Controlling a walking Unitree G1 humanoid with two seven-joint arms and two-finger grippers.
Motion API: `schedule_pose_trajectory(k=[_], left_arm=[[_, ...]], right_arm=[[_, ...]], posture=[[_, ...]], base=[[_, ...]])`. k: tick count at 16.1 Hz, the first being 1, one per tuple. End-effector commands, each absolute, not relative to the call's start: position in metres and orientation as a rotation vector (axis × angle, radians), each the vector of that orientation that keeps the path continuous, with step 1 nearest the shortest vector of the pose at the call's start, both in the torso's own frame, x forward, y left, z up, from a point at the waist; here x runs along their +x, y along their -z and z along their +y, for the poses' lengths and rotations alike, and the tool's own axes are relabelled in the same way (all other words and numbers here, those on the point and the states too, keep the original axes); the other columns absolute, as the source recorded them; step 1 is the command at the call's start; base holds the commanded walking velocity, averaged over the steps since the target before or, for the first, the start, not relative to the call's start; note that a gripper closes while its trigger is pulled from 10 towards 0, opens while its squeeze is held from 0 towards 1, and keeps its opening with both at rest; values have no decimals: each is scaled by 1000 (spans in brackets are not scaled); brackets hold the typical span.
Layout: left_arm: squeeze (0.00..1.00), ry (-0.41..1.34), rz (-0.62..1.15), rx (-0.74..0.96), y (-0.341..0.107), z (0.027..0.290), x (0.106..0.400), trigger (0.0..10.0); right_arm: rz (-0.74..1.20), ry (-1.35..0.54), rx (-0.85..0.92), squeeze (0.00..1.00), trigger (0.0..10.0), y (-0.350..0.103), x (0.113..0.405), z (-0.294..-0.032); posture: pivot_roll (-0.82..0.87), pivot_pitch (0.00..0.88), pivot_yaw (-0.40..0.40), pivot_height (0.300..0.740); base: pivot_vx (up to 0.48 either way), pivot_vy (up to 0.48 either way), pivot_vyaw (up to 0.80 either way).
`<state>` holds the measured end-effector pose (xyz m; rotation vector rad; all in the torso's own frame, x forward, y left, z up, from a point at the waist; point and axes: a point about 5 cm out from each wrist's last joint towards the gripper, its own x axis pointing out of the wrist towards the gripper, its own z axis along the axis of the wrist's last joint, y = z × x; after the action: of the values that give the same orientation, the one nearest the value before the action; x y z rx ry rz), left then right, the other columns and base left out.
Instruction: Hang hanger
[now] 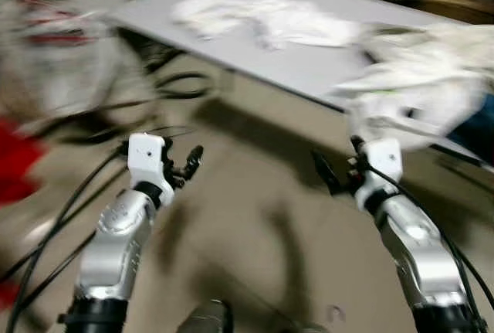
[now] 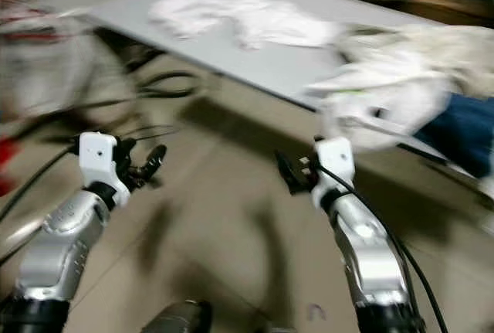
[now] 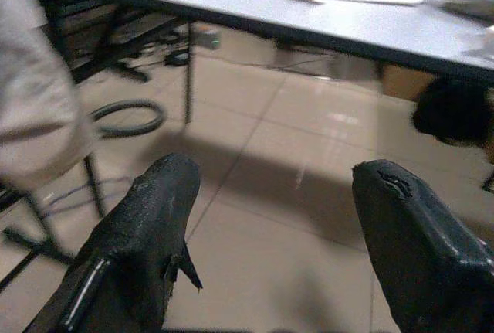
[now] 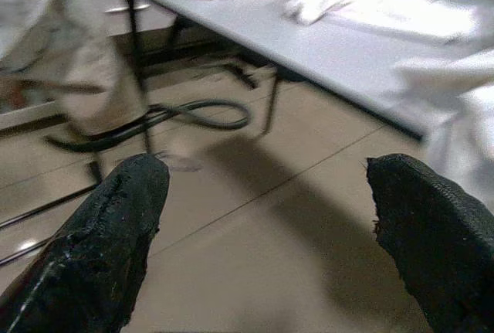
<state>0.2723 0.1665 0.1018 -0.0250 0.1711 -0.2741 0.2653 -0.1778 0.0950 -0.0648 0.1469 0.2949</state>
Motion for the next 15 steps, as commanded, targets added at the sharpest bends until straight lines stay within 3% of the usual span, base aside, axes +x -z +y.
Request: schedule_pose_trajectory(k=[1,8,15], left_arm=[[0,288,153,-8,-107,162,275,10000],[0,301,133,37,-113,160,282,10000],[0,288,134,37,-111,158,282,10000]], right_arm=[[146,-284,-37,0,10000,-96,266,-181],[170,-209,75,0,10000,-89,269,-182],[173,-174,70,0,10000,-87,270,-183]], posture=[[5,0,-20,740],[5,0,8,740],[4,0,4,740]], base=[[0,0,800],[0,0,800],[0,-447,800]])
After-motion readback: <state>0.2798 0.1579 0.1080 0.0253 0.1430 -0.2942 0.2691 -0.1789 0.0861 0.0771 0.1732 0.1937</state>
